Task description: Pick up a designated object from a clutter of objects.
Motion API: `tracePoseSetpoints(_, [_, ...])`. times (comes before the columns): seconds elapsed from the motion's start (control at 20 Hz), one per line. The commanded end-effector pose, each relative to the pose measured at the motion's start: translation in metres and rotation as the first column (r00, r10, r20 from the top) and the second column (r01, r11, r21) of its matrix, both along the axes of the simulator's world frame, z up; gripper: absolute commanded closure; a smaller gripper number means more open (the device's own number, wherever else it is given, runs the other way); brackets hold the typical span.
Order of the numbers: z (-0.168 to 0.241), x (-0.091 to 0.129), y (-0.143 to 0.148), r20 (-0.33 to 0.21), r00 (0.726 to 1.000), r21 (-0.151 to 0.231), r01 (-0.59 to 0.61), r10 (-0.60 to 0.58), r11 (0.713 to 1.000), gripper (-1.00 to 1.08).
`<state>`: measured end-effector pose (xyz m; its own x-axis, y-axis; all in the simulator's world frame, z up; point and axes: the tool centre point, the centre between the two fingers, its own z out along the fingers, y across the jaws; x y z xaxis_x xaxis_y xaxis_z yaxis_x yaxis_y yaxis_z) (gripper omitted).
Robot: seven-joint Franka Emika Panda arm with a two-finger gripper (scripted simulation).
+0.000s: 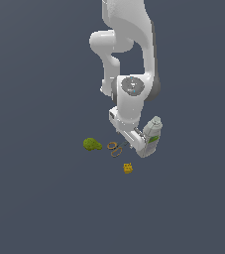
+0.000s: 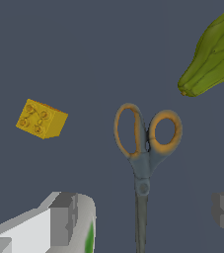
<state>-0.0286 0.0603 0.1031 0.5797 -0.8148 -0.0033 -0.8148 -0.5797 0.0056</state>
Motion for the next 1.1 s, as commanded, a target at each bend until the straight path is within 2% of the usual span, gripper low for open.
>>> tracePoseSetpoints(0.0, [-0.011, -0.004, 0.003, 0.002, 0.998, 0.000, 0.058, -0.058, 0.998, -0.92])
tracePoseSetpoints(0.5, [-0.038, -0.017, 0.011, 0.006, 0.978, 0.000, 0.208, -0.208, 0.978, -0.92])
tracePoseSetpoints(1.05, [-0.046, -0.021, 0.013, 0.006, 0.971, 0.000, 0.241, -0.241, 0.971, -0.92])
